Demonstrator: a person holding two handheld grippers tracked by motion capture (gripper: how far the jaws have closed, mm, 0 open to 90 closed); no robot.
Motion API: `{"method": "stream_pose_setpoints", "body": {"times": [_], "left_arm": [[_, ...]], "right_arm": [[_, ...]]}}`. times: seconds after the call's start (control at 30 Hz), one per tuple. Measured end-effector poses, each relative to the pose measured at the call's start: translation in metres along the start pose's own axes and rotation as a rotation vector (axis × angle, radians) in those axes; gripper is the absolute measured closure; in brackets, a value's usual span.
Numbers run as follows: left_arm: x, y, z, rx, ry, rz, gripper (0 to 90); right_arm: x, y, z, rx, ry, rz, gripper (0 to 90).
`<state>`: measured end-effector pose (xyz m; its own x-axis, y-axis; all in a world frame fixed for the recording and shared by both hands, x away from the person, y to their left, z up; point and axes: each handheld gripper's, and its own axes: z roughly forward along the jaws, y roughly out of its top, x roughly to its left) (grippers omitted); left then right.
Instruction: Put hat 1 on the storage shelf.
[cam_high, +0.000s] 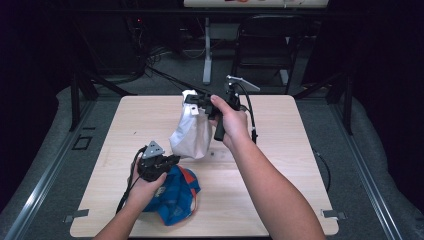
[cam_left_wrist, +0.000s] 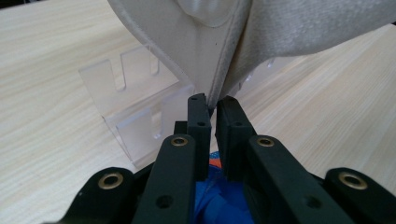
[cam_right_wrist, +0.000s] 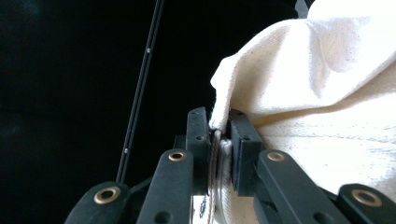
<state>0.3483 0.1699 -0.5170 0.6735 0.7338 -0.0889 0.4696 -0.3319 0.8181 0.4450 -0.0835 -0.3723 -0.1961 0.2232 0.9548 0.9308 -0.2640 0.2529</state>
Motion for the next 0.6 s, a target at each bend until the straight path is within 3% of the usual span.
{"method": "stream_pose_setpoints", "body": {"times": [0.17,0.3,0.43,0.5,0.57,0.6], "left_arm": [[-0.001,-0.002,0.007,0.021,0.010,-0.011,85.3],[0.005,-0.006,0.009,0.051,-0.008,-0.045,85.2],[0.007,-0.015,0.014,0.041,-0.017,-0.080,85.1],[0.002,-0.012,0.013,0.057,0.011,-0.047,85.2],[0.000,-0.011,0.013,0.061,0.013,-0.038,85.3],[-0.001,-0.010,0.014,0.057,0.036,-0.035,85.2]], "right_arm": [[-0.003,0.000,0.004,0.000,-0.033,-0.010,80.2],[-0.013,0.001,0.002,-0.010,-0.068,-0.015,80.3],[-0.025,0.000,0.001,-0.012,-0.137,-0.039,80.9],[-0.030,-0.001,0.000,-0.011,-0.122,-0.025,80.7],[-0.033,0.000,-0.002,-0.016,-0.130,-0.025,79.6],[-0.034,0.000,-0.003,-0.018,-0.132,-0.024,78.5]]}}
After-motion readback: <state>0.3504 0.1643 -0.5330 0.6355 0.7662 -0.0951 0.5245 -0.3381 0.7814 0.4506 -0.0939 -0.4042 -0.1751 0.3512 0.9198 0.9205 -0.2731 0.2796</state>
